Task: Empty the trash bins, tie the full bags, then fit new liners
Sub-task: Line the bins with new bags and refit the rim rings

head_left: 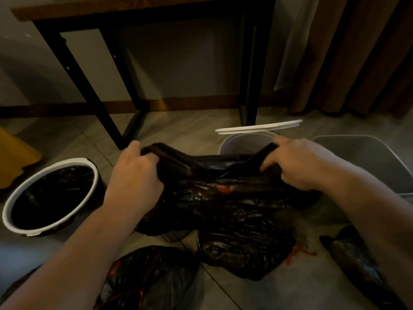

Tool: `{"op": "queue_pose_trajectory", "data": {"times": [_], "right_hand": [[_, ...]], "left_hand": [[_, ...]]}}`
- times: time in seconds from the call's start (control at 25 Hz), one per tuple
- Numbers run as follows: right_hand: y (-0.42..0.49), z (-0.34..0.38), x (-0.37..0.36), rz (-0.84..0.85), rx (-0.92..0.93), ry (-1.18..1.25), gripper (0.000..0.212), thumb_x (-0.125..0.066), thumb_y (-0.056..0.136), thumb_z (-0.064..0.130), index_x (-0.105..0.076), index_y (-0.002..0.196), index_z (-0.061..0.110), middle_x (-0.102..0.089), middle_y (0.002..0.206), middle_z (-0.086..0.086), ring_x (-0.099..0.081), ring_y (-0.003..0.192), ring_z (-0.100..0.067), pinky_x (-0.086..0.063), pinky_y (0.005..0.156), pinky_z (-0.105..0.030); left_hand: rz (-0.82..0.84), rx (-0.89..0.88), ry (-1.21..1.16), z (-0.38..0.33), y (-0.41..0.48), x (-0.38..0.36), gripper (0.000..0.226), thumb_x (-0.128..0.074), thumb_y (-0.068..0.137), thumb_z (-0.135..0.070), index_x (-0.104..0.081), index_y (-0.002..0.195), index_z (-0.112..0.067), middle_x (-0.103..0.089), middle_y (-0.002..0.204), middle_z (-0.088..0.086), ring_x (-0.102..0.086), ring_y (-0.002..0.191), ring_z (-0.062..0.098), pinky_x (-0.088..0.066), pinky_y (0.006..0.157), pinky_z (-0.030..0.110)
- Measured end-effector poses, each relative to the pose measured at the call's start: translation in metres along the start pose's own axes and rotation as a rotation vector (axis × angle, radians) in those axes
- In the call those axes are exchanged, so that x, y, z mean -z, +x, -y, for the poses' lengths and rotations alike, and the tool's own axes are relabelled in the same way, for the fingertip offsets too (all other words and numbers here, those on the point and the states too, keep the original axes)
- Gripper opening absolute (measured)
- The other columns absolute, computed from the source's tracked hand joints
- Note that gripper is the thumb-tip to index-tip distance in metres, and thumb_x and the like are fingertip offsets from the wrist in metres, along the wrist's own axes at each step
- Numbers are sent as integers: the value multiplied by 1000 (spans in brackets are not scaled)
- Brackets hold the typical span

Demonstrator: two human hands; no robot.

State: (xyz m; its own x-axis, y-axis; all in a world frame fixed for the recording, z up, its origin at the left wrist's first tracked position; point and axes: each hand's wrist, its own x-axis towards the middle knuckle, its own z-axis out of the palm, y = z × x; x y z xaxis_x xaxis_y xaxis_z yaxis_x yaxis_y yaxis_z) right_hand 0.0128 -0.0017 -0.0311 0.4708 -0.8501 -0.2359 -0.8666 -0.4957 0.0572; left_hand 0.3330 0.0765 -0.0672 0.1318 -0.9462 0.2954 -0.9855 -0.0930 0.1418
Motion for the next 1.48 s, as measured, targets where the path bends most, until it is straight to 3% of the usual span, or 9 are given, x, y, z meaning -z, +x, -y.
{"op": "queue_pose_trajectory", "data": {"times": [0.32,0.44,0.64,0.8,0.88,1.0,1.08,1.28,1.48], "right_hand": [[21,-17,-21,-73,-110,38,60,-67,93,57,-47,145,34,-66,118,1,-66,100,-20,-56,75,-35],[23,-24,-29,-110,-92,22,41,-65,96,36,-56,135,46,-69,115,3,-67,96,-19,-55,70,-34],[24,-26,-28,-231,-151,-21,16,-58,93,44,-65,95,30,-48,70,11,-48,60,-11,-36,52,-28],[18,-19,-25,-605,-105,-123,21,-71,87,36,-63,72,22,-41,60,8,-51,56,-23,-42,64,-35],[14,-14,-24,-633,-42,0,9,-73,87,16,-68,80,16,-46,67,4,-51,55,-25,-48,56,-34],[9,-18,-27,-534,-9,-8,20,-71,88,15,-77,106,22,-59,115,-9,-53,67,-21,-46,56,-33],[6,-26,-27,-435,-23,-22,25,-67,92,24,-76,114,29,-53,133,-6,-55,77,-20,-44,61,-33],[3,-35,-30,-300,-158,-39,13,-59,95,37,-61,93,24,-55,80,8,-58,70,-18,-46,60,-34],[1,-43,-37,-357,-144,-25,22,-68,89,24,-50,85,36,-50,72,10,-52,63,-15,-42,53,-31]], "left_hand": [[265,108,71,-1,3,-3,44,-75,79,-8,-62,120,-9,-31,150,15,-59,114,39,-58,93,48],[211,94,2,-4,7,-3,56,-70,82,-10,-59,136,-14,-33,162,9,-54,133,36,-57,99,52],[-2,146,-240,-6,6,-11,37,-62,86,-8,-70,123,-12,-57,143,9,-52,129,24,-50,94,33],[-105,326,-570,-24,2,-16,12,-77,86,-25,-73,84,-14,-72,77,7,-60,60,0,-44,47,18],[-145,275,-615,-33,-1,-14,9,-75,87,-18,-70,79,-19,-69,71,-5,-62,65,-5,-46,53,25],[-161,61,-382,-37,-6,-16,22,-57,88,-11,-75,100,-8,-69,106,2,-60,95,11,-43,91,29],[-87,-23,-254,-34,-11,-21,25,-59,87,-2,-74,106,-3,-60,126,14,-60,101,27,-42,92,30],[30,45,-211,-36,-15,-29,16,-66,94,-13,-70,108,-5,-47,147,16,-52,71,14,-43,74,31],[148,30,-104,-39,-11,-33,50,-76,85,-14,-62,133,-15,-45,149,15,-63,100,30,-48,86,32]]}}
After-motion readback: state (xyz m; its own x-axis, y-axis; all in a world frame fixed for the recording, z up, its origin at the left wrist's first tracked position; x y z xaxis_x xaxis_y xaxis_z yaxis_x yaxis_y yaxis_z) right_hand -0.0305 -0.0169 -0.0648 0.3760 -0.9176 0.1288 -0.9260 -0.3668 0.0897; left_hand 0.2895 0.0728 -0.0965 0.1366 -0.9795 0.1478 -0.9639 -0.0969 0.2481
